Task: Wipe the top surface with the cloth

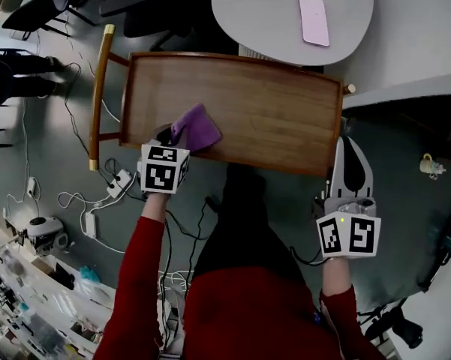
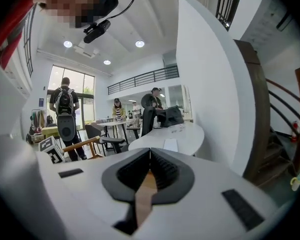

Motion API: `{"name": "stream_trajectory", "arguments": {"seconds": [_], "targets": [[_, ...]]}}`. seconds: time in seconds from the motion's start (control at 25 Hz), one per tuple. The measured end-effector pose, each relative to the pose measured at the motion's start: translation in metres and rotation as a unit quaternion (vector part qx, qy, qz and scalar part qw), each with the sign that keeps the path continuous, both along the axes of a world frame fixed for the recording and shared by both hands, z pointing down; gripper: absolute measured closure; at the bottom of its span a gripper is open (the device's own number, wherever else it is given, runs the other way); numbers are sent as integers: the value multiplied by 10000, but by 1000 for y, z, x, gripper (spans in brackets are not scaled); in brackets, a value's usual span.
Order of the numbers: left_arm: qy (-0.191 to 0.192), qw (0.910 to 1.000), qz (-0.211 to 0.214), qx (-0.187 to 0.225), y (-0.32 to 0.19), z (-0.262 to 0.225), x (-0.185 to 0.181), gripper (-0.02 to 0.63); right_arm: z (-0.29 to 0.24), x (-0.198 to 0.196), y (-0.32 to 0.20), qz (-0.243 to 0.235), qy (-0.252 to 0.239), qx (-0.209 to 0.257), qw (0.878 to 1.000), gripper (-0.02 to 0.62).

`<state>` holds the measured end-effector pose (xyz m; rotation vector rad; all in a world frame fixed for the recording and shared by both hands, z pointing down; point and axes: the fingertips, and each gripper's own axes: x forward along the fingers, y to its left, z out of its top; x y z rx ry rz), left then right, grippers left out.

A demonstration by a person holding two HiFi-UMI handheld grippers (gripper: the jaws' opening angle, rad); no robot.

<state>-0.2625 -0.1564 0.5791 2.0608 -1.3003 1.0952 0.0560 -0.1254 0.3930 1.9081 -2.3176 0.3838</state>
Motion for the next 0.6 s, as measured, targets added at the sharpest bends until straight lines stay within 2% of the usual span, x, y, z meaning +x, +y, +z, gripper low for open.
{"name": "stream_trajectory", "arguments": {"seconds": [0.12, 0.2, 0.32, 0.6], "targets": [[-433, 9956, -808, 181, -5, -8, -77, 551, 3, -17, -9, -244, 34, -45, 9997, 583], [-663, 9909, -1136, 287, -7, -12, -107, 551, 6, -24, -14, -359, 44, -83, 9993, 583], [-889, 9865, -1306, 425, -8, -14, -125, 551, 11, -33, -18, -467, 42, -146, 9988, 583], [-1479, 9777, -1367, 593, -5, -17, -143, 549, 13, -47, -21, -591, 134, -101, 9981, 583]]}}
